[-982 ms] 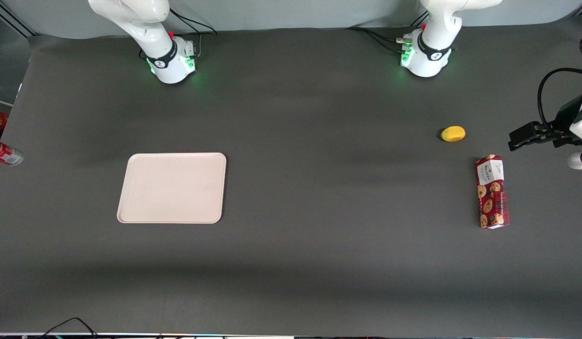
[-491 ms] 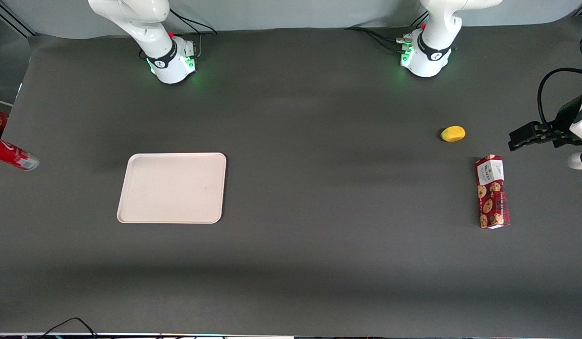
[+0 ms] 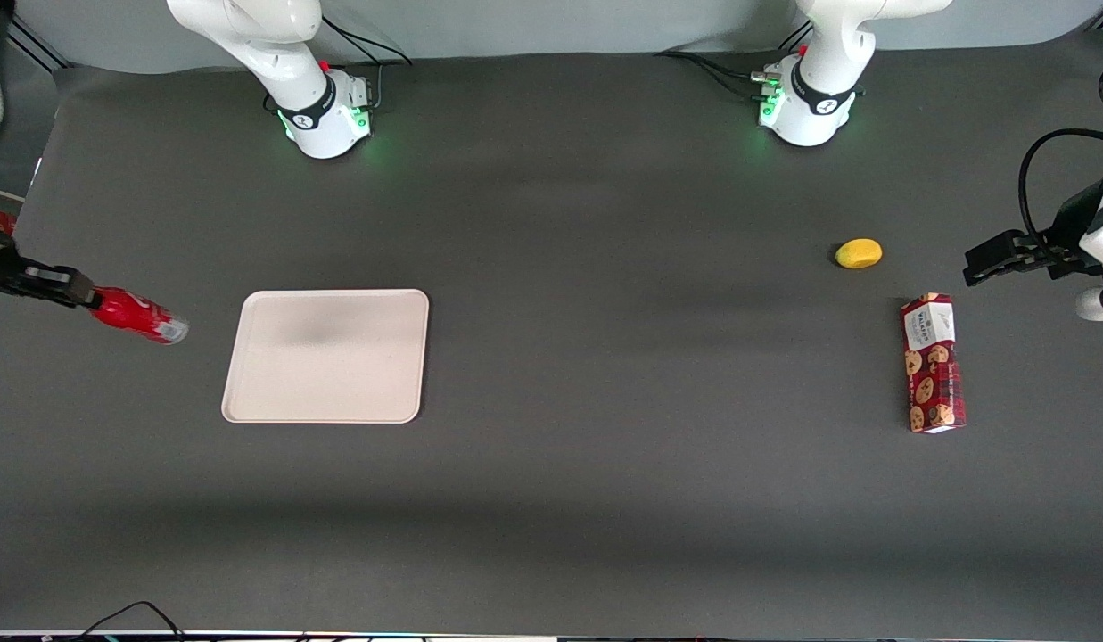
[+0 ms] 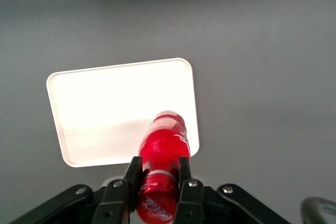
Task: Place coke bottle on tray
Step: 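Lift the bottle and carry it with the right gripper toward the white tray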
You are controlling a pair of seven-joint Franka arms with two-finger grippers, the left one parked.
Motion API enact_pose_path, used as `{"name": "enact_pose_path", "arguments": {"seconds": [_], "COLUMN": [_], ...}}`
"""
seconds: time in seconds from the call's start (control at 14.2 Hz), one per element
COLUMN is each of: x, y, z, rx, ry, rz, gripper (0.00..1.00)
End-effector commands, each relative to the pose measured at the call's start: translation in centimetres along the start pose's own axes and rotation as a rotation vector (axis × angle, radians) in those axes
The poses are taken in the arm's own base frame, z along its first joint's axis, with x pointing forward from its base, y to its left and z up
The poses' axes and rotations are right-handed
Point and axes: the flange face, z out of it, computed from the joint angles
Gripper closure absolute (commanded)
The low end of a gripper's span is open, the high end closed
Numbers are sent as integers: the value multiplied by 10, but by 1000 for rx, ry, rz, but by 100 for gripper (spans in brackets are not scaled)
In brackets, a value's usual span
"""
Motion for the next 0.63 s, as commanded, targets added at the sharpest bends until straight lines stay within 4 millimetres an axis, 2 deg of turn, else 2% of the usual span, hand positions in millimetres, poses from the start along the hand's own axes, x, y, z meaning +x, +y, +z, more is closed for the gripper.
{"name": "enact_pose_path", "arguments": {"seconds": [0.0,0.42,0.56], "x": [5,9,11], "y": [-9,-7,-5], "z": [43,146,173], "rx": [-37,-38,-33], "ry": [18,100,109], "rz": [14,5,6], "gripper": [100,100,100]}}
